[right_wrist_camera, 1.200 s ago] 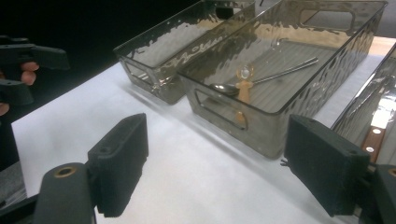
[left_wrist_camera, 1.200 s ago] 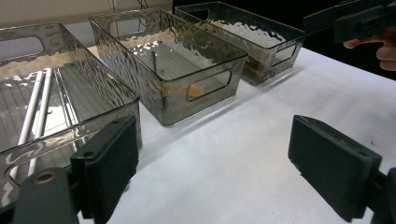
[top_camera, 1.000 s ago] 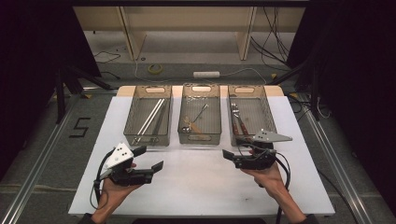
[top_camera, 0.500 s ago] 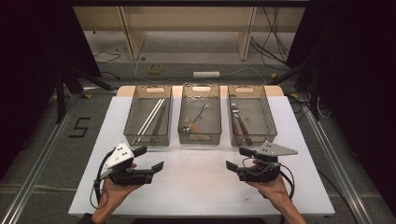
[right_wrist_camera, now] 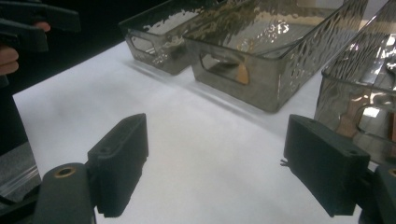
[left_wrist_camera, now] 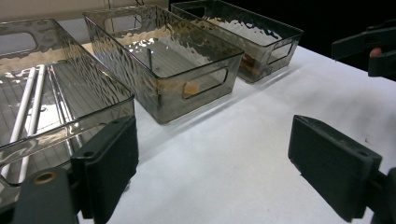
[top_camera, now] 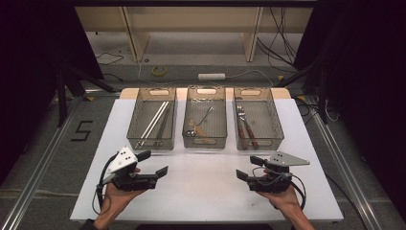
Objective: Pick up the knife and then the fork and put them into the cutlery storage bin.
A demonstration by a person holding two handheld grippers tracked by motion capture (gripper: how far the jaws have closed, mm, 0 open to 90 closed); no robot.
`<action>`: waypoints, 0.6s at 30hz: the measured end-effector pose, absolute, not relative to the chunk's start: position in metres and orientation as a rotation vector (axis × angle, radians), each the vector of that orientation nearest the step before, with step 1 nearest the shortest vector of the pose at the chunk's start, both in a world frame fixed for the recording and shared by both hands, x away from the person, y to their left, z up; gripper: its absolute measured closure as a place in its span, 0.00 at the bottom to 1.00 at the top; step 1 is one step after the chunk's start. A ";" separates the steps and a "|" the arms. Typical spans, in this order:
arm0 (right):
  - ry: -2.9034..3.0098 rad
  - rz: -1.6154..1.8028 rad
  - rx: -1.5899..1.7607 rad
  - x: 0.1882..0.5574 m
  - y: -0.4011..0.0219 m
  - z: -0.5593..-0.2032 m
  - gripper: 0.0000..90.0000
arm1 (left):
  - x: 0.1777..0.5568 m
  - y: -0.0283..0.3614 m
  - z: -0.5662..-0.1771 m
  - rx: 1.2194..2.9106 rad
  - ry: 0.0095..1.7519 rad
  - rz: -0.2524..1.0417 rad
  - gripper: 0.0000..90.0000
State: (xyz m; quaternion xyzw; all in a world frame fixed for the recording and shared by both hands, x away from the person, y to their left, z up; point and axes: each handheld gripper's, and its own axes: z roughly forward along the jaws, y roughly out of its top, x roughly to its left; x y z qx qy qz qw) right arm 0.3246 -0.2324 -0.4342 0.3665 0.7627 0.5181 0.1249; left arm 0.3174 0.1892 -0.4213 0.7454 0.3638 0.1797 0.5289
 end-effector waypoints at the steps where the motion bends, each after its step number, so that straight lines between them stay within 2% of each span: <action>1: 2.229 1.503 1.067 0.324 -0.232 -0.435 0.25 | 0.317 0.189 -0.421 1.782 0.868 0.427 0.17; 18: 2.223 1.501 1.076 0.324 -0.233 -0.435 0.25 | 0.317 0.188 -0.421 1.789 0.863 0.426 0.17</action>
